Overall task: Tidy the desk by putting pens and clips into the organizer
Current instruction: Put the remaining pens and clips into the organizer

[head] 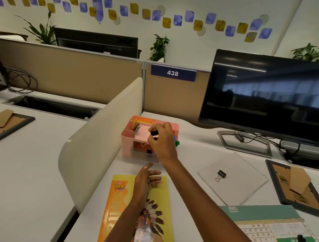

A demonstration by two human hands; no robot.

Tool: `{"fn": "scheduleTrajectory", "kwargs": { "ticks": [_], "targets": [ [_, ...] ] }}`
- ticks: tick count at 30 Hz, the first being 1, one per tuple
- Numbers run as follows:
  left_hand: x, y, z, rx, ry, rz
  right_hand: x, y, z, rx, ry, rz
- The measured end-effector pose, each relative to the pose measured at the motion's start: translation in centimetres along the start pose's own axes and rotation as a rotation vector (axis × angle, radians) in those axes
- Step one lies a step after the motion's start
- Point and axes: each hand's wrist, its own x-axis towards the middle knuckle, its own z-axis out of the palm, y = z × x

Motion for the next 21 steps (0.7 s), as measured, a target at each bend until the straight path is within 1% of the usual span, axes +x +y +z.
{"fn": "scheduleTrajectory", "kwargs": {
  "ticks": [3,7,10,13,15,18,19,21],
  "targets": [
    [0.0,-0.1,-0.1,0.016,-0.008,0.002,0.4,0.7,1.8,-0.158,-0.016,-0.162],
    [0.1,-0.2,-0.2,0.011,-0.018,0.009,-0.1,2.8,2.4,-0.352,-0.164,-0.326],
    [0.3,-0.3,-0.2,-0.004,-0.014,0.013,-0.8,3.8,1.7,-0.393,-0.291,-0.405],
    [0.5,-0.4,-0.3,-0.002,-0.023,0.005,-1.2,4.6,0.5,-0.334,-0.351,-0.398],
    [0.5,-0.4,-0.4,-0.003,-0.026,0.005,-1.5,5.1,-0.6,-0.288,-0.313,-0.374],
    [0.7,-0.5,-0.4,0.0,-0.016,0.004,-2.7,6.8,-2.7,-0.309,-0.219,-0.398],
    [0.7,-0.5,-0.3,-0.001,-0.008,-0.001,-3.1,7.8,-3.5,-0.332,-0.198,-0.384],
    [0.8,-0.4,-0.3,-0.012,-0.006,-0.008,-3.8,10.0,-5.0,-0.36,-0.151,-0.294]
  ]
}}
